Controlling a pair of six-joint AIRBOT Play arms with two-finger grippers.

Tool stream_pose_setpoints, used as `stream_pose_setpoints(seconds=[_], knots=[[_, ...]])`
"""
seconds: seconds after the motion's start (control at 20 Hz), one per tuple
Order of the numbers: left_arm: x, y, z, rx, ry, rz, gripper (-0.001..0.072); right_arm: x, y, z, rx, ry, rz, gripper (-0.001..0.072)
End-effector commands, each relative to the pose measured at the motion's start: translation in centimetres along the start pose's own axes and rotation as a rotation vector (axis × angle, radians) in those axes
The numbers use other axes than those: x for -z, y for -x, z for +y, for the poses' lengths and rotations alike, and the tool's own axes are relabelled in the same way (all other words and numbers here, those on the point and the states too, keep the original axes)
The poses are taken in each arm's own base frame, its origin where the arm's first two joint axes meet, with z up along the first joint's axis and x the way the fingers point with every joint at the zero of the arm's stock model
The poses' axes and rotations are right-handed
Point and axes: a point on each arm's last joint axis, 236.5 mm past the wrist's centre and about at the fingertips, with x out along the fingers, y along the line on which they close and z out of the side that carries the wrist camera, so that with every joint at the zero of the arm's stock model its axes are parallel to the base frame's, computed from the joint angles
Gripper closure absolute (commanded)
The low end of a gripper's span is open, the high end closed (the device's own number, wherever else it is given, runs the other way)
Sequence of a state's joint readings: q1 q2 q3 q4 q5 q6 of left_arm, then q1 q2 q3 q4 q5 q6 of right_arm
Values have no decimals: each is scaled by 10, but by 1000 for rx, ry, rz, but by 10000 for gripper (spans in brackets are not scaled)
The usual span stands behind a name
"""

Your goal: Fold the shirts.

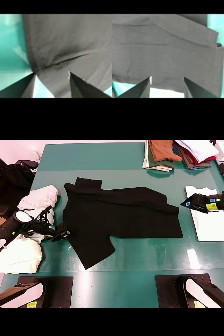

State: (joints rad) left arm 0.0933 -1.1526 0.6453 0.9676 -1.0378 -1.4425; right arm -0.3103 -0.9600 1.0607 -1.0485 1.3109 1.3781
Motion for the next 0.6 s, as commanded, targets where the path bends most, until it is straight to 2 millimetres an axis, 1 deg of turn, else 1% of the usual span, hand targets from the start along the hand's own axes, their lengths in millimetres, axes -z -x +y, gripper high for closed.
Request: stream_pose_setpoints(seconds=[0.0,0.05,0.1,0.15,0.2,0.25,0.3,0.4,0.45,0.5,0.55], knots=[[-15,-3,-7,41,32,-73,294,0,0,2,-7,-2,-3,264],[-16,-3,-7,42,31,-77,478,0,0,1,-4,0,-2,264],[-17,-2,-8,44,19,-80,624,0,1,-2,2,13,0,264],[-20,1,-11,47,-7,-85,685,1,2,-6,7,5,3,264],[-24,7,-17,54,-37,-88,685,3,3,-12,14,-8,9,264],[-29,14,-23,57,-72,-93,685,10,3,-23,22,-36,26,264],[-34,23,-29,56,-109,-112,685,21,0,-37,31,-79,54,264],[-43,44,-39,49,-166,-171,685,60,-8,-84,107,-199,142,264],[-46,52,-43,51,-182,-197,685,85,-13,-108,152,-264,188,261],[-47,59,-48,55,-193,-217,685,106,-18,-128,180,-332,225,256],[-47,62,-50,58,-200,-227,685,128,-25,-143,181,-415,259,251]])
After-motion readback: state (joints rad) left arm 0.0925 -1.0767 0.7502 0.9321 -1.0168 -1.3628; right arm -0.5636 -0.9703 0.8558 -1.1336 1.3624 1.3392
